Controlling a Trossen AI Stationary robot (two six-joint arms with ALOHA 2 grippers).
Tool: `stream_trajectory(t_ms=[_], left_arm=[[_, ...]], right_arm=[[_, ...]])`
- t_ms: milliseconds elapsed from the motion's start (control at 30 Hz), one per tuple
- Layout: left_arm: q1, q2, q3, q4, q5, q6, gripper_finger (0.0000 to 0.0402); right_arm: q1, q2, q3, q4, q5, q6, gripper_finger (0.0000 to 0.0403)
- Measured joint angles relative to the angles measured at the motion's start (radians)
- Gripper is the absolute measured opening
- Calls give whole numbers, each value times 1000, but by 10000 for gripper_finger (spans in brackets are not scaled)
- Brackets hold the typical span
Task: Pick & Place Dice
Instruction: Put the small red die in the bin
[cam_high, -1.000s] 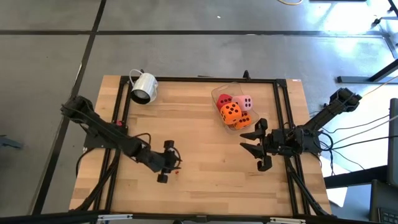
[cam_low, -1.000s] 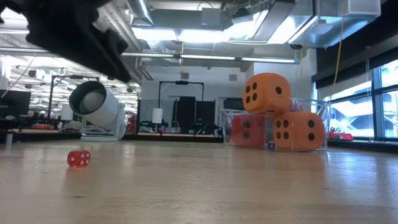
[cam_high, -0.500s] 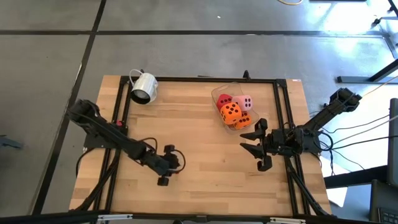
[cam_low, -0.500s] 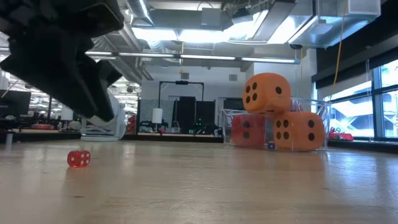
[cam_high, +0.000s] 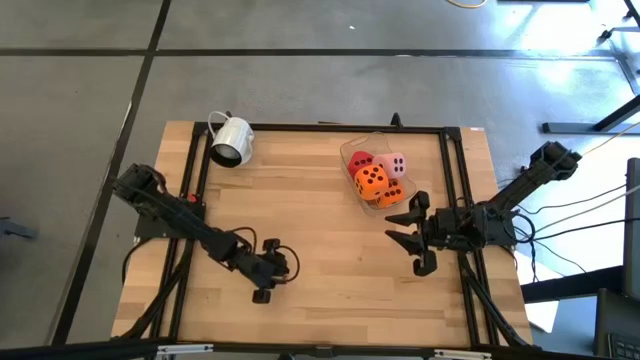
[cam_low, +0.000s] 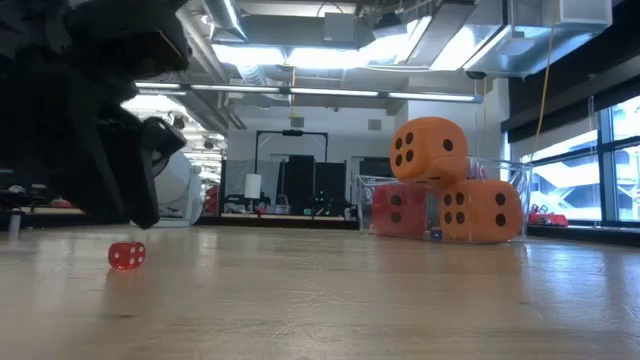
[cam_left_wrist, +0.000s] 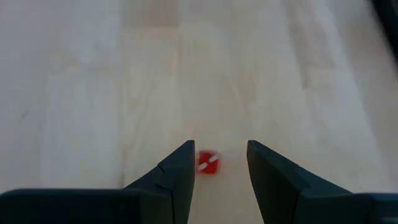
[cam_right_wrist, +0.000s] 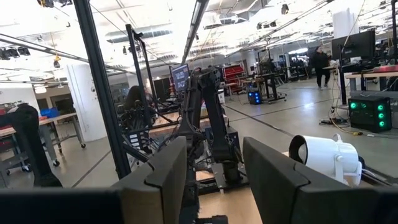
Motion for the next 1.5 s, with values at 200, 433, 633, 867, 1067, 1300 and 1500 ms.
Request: stream_trajectory(t_ms=[200,433,633,867,1067,1300,1500], left_arm=[[-32,1,0,25,-14,-22,141],[-48,1,0,25,-121,-25,141],[-48,1,0,21,-122,-26,141],[-48,1,0,18,-125,-26,141],[-48,1,0,17,-125,-26,141],[-48,1,0,10,-128,-48,141],[-48,1,0,10,-136,-51,141]], right_arm=[[0,9,0,-1,1,18,160],[0,10,0,0,0,18,160],[0,10,0,-1,0,19,160],[0,10,0,-1,0,19,160],[0,10,0,-1,-1,19,160],[0,10,0,-1,-1,19,160],[0,10,0,-1,-1,18,160]])
